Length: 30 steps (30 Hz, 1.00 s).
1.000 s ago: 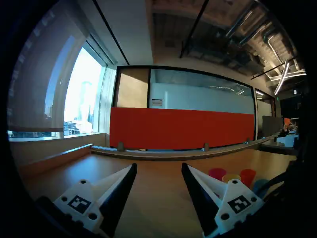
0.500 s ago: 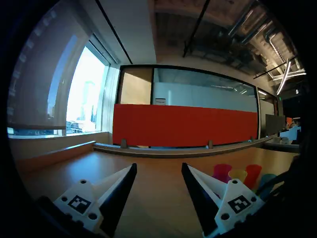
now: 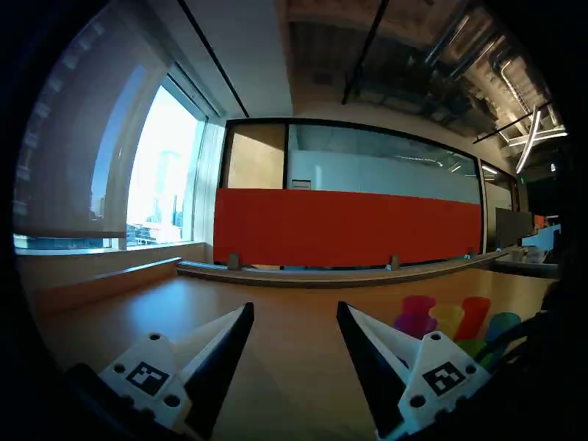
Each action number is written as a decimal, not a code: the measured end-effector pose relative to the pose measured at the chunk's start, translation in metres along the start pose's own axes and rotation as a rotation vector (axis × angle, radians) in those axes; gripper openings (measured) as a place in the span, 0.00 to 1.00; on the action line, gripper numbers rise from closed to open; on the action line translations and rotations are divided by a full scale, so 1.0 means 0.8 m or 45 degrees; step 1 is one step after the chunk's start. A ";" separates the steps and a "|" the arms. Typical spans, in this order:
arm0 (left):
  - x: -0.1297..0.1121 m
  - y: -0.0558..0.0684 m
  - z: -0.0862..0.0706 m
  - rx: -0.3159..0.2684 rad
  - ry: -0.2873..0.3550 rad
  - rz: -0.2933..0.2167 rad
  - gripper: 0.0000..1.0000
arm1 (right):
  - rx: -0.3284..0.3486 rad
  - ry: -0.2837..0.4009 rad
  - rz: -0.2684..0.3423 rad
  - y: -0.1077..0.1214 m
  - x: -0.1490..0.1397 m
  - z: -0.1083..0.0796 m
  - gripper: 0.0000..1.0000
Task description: Pour water
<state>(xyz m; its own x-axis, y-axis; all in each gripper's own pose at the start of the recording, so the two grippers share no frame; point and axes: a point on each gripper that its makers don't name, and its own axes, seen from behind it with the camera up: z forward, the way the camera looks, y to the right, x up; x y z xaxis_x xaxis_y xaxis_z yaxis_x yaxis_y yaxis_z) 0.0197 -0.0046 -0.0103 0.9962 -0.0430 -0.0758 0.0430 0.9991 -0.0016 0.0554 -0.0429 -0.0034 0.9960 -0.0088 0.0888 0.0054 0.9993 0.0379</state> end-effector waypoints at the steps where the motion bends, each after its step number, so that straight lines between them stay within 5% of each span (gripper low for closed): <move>1: 0.000 0.001 0.000 0.000 -0.001 0.008 0.83 | 0.000 0.000 -0.001 0.000 0.000 0.000 0.96; 30: -0.024 -0.002 0.009 0.019 -0.091 0.053 0.83 | 0.002 0.007 0.009 0.008 0.002 -0.005 0.96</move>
<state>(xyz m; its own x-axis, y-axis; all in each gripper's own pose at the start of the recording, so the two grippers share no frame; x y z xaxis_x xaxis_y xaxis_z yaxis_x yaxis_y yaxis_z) 0.0013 -0.0050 -0.0013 1.0000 -0.0020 -0.0042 0.0020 0.9999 0.0146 0.0572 -0.0362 -0.0069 0.9965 -0.0014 0.0833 -0.0018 0.9992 0.0392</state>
